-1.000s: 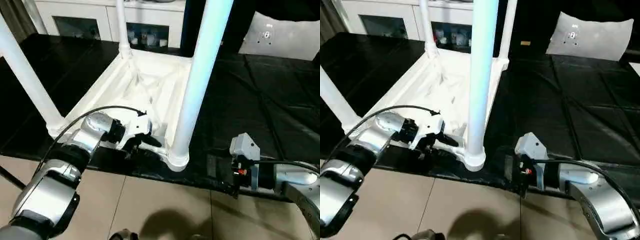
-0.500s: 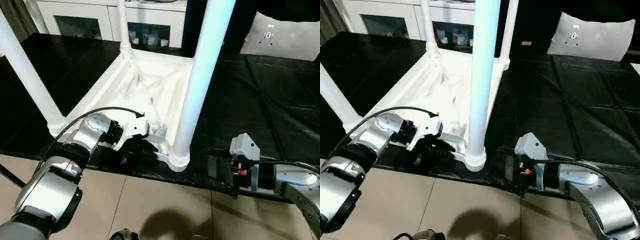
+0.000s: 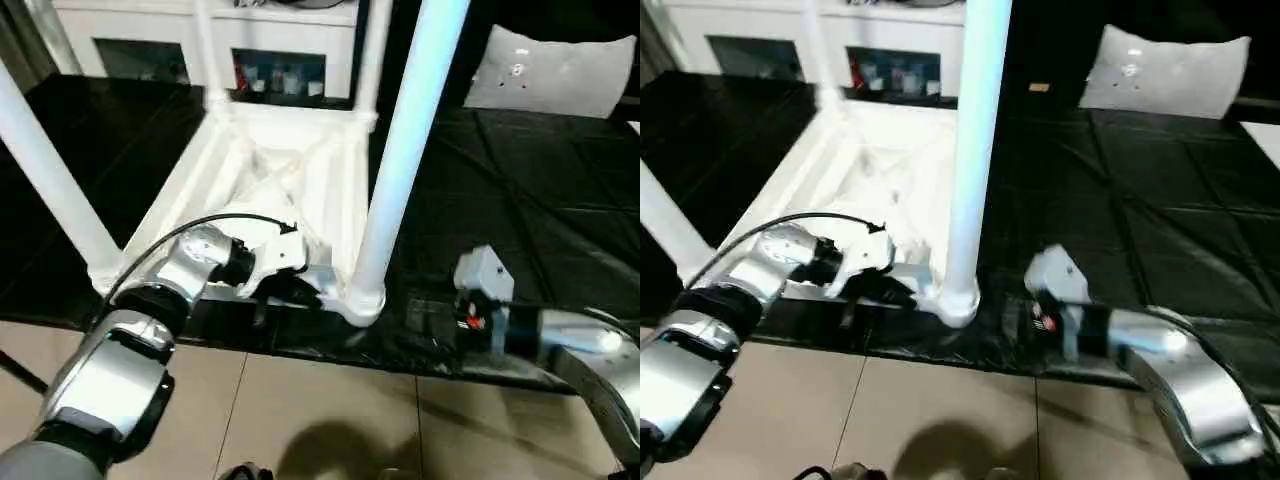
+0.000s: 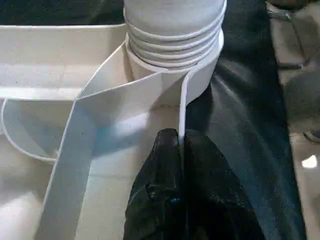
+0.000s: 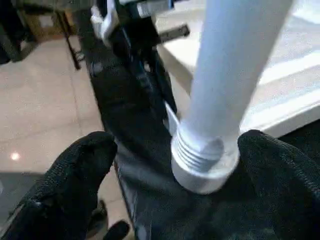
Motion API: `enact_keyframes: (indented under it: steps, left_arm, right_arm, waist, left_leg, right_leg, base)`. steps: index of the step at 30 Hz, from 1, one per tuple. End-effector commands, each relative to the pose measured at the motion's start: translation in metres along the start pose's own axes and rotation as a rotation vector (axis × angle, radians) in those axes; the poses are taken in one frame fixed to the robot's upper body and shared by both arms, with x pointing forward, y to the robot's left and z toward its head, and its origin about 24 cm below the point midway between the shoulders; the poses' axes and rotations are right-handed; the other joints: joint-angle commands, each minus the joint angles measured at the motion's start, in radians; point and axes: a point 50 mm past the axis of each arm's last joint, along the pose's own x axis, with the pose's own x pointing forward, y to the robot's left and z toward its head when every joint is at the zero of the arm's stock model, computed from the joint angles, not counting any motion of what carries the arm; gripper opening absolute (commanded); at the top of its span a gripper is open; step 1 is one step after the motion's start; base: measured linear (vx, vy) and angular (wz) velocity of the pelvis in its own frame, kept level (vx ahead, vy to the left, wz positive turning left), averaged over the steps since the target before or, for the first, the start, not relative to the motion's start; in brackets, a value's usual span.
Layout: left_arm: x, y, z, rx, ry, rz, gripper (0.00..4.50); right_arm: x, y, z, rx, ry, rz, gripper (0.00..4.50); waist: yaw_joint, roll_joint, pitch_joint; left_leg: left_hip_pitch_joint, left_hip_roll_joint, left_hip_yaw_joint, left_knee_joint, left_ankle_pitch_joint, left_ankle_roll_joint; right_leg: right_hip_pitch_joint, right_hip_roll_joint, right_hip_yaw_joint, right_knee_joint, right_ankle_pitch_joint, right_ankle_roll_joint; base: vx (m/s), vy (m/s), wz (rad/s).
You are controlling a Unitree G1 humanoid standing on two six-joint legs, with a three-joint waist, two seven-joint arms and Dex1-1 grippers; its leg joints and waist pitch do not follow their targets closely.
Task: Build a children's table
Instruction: Rotate leg to tighten
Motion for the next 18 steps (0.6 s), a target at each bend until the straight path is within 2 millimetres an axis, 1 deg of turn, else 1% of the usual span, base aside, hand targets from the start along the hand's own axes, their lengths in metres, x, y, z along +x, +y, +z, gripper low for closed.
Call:
enact_keyframes:
  steps: [1, 2, 3, 4, 7, 8, 9, 10, 11, 12, 13, 18]
  left_arm:
    - [0.004, 0.004, -0.002, -0.1, -0.036, 0.095, 0.03]
    - [0.006, 0.003, 0.0, -0.098, -0.048, 0.093, 0.03]
    - [0.01, 0.0, 0.003, -0.067, -0.06, 0.053, 0.03]
    - [0.011, -0.002, 0.003, -0.059, -0.054, 0.038, 0.03]
    - [0.012, -0.005, 0.003, -0.034, -0.045, 0.006, 0.03]
    - [0.013, -0.006, 0.003, -0.027, -0.051, -0.01, 0.03]
    - [0.013, -0.008, 0.003, -0.018, -0.054, -0.026, 0.03]
    - [0.012, -0.012, 0.001, 0.002, -0.04, -0.058, 0.03]
    - [0.012, -0.012, 0.001, 0.002, -0.04, -0.058, 0.03]
    - [0.011, -0.013, 0.0, 0.007, -0.032, -0.066, 0.03]
    - [0.01, -0.015, -0.002, 0.028, -0.015, -0.08, 0.03]
    - [0.008, -0.016, -0.004, 0.042, -0.004, -0.06, 0.03]
  right_arm:
    - [0.001, -0.005, 0.002, -0.021, 0.009, -0.022, 4.5]
    - [0.001, -0.006, 0.002, -0.023, 0.01, -0.021, 4.5]
    - [0.0, -0.008, 0.001, -0.026, 0.016, -0.024, 4.5]
    - [0.0, -0.009, 0.001, -0.028, 0.02, -0.027, 4.5]
    - [0.0, -0.01, 0.0, -0.028, 0.024, -0.029, 4.5]
    - [-0.001, -0.011, -0.001, -0.029, 0.028, -0.034, 4.5]
    - [-0.001, -0.012, -0.002, -0.028, 0.03, -0.036, 4.5]
    - [-0.001, -0.012, -0.002, -0.029, 0.031, -0.039, 4.5]
    - [-0.001, -0.012, -0.002, -0.029, 0.031, -0.039, 4.5]
    - [-0.001, -0.013, -0.003, -0.03, 0.032, -0.039, 4.5]
    - [-0.002, -0.013, -0.004, -0.029, 0.039, -0.034, 4.5]
    - [-0.004, -0.015, -0.004, -0.035, 0.048, -0.028, 4.5]
  waist:
    - [0.003, -0.016, -0.057]
    - [0.004, -0.017, -0.058]
    - [0.003, -0.018, -0.059]
    - [0.003, -0.016, -0.063]
    - [0.001, -0.015, -0.066]
    - [0.003, -0.015, -0.067]
    - [0.007, -0.015, -0.069]
    - [0.01, -0.007, -0.07]
    - [0.009, -0.009, -0.069]
    - [0.011, -0.007, -0.07]
    - [0.013, -0.005, -0.069]
    - [0.016, -0.005, -0.067]
  left_leg:
    - [0.031, 0.068, -0.032, -0.086, -0.289, 0.001]
    - [0.03, 0.069, -0.031, -0.085, -0.275, 0.005]
    - [0.023, 0.068, -0.031, -0.086, -0.254, 0.014]
    - [0.022, 0.068, -0.03, -0.086, -0.232, 0.024]
    - [0.025, 0.068, -0.026, -0.08, -0.206, 0.048]
    - [0.024, 0.068, -0.025, -0.079, -0.196, 0.055]
    - [0.023, 0.068, -0.023, -0.078, -0.164, 0.072]
    - [0.025, 0.07, -0.024, -0.079, -0.158, 0.078]
    - [0.025, 0.07, -0.024, -0.08, -0.158, 0.079]
    - [0.027, 0.071, -0.023, -0.081, -0.16, 0.081]
    - [0.028, 0.073, -0.024, -0.082, -0.162, 0.08]
    - [0.03, 0.075, -0.023, -0.085, -0.182, 0.072]
  right_leg:
    - [0.021, -0.082, 0.024, -0.09, -0.229, -0.287]
    - [0.022, -0.084, 0.025, -0.092, -0.222, -0.281]
    - [0.025, -0.083, 0.025, -0.091, -0.2, -0.274]
    - [0.026, -0.083, 0.024, -0.088, -0.162, -0.273]
    - [0.024, -0.081, 0.024, -0.086, -0.082, -0.29]
    - [0.025, -0.082, 0.024, -0.085, -0.064, -0.293]
    - [0.027, -0.082, 0.023, -0.082, -0.014, -0.3]
    - [0.027, -0.081, 0.022, -0.081, 0.007, -0.305]
    - [0.027, -0.081, 0.021, -0.08, 0.012, -0.309]
    - [0.026, -0.081, 0.02, -0.079, 0.017, -0.314]
    - [0.027, -0.081, 0.019, -0.078, 0.02, -0.316]
    - [0.026, -0.081, 0.017, -0.079, 0.007, -0.317]
  base:
    - [0.0, 0.0, 0.0]
    - [0.0, 0.0, 0.0]
    - [0.0, 0.0, 0.0]
    - [0.0, 0.0, 0.0]
    - [0.0, 0.0, 0.0]
    - [0.0, 0.0, 0.0]
    - [0.0, 0.0, 0.0]
    - [0.0, 0.0, 0.0]
    - [0.0, 0.0, 0.0]
    - [0.0, 0.0, 0.0]
    - [0.0, 0.0, 0.0]
    - [0.0, 0.0, 0.0]
